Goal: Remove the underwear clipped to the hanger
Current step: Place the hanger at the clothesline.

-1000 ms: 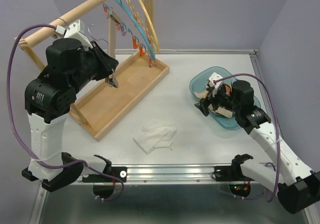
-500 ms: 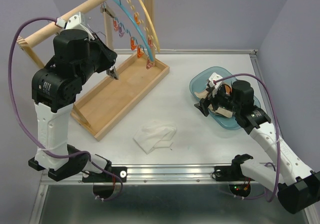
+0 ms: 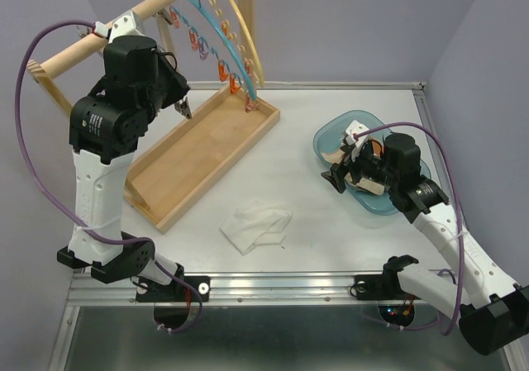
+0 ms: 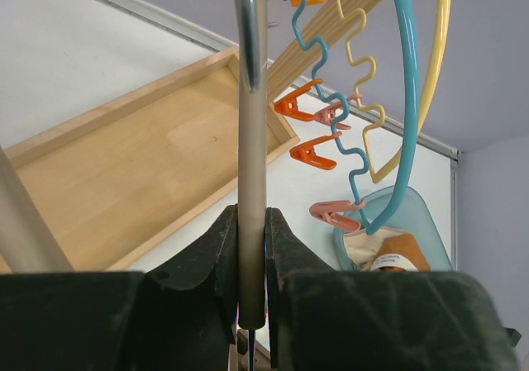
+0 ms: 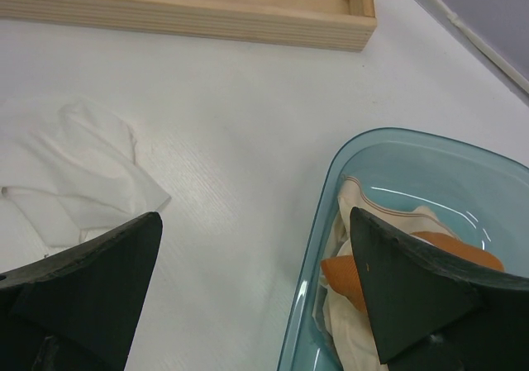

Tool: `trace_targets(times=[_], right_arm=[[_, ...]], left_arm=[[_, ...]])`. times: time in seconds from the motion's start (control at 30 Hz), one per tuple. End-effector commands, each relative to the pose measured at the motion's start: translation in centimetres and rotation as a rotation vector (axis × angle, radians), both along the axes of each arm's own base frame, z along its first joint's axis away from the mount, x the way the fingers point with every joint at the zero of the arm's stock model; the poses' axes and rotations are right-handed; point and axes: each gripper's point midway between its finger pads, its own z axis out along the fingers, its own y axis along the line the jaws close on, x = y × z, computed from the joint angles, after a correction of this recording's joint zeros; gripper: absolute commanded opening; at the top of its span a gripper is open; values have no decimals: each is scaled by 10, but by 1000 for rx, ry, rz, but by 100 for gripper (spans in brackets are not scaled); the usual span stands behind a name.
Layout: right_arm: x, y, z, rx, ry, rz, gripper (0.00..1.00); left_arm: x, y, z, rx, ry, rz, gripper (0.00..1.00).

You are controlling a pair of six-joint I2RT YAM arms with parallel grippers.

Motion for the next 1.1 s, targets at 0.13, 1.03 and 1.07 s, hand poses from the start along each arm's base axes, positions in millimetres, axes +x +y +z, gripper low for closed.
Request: trace_targets(times=[0.13,1.03,1.07], right_arm=[[-3,2,7,25,-32,16,100],[-4,2,6,23,-35,24,100],[-4,2,6,23,-35,24,100]], left_arm=[[17,17,42,-21,-154,89,0],[63,30,11,8,-97,78,0],[62,29,10,3,-94,73,0]])
